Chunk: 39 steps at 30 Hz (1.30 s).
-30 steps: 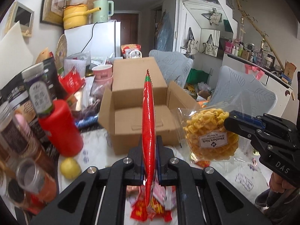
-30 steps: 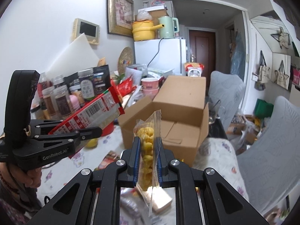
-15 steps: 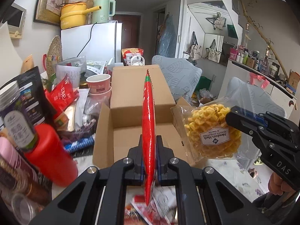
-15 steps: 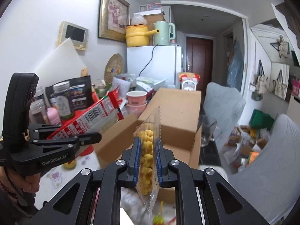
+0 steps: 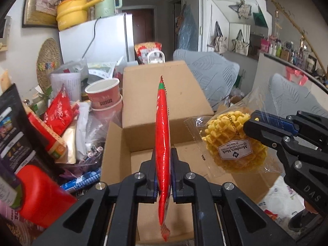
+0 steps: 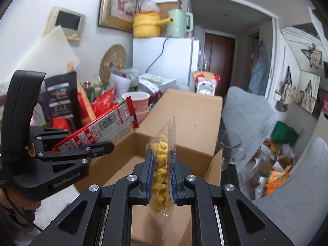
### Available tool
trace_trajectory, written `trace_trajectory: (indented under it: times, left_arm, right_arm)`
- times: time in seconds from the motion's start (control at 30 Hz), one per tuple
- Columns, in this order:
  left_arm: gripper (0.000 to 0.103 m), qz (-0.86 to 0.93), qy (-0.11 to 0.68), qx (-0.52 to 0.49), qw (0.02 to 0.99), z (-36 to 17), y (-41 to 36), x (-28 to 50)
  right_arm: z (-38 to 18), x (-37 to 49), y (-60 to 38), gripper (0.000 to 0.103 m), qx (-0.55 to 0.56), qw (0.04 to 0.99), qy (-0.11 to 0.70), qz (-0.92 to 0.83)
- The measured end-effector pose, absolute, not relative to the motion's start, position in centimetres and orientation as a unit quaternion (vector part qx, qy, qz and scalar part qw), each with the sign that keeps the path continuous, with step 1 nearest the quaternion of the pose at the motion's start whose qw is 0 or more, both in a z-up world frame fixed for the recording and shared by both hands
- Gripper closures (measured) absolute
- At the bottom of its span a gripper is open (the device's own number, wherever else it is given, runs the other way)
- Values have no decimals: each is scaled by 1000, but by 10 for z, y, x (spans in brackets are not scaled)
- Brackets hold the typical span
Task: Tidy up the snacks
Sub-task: 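Lower both snacks into the cardboard box and open both tools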
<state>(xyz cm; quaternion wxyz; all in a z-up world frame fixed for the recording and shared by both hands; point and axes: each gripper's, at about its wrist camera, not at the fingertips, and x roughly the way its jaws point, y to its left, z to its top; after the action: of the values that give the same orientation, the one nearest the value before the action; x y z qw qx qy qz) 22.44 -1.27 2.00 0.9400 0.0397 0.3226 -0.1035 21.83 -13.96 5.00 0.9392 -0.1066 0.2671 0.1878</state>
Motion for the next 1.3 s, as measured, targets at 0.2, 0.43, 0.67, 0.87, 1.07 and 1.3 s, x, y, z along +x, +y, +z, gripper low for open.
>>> trace_trajectory:
  times: [0.2,0.43,0.67,0.87,1.07,1.3]
  left_arm:
    - [93,-106,362,34,925,-5,-15,249]
    - [93,-90,391,37,915,-23,-16,258]
    - [93,-83,441,26,893,-44,-13,267]
    - [93,-66,466,30,882,-57,-10,271]
    - [92,-56,468,34,881,-58,-9,266]
    - [92,-46,456,37,888,-41,-9,259]
  right_arm:
    - [28,239,-133,88,-114,927,303,190]
    - [5,250,-129,88,-110,908,349,201]
    - [-11,255,-122,88,-121,893,383,203]
    - [-13,257,-121,84,-130,891,388,196]
    - [-9,256,-123,68,-143,896,380,182]
    - [3,251,-128,68,-146,902,371,168]
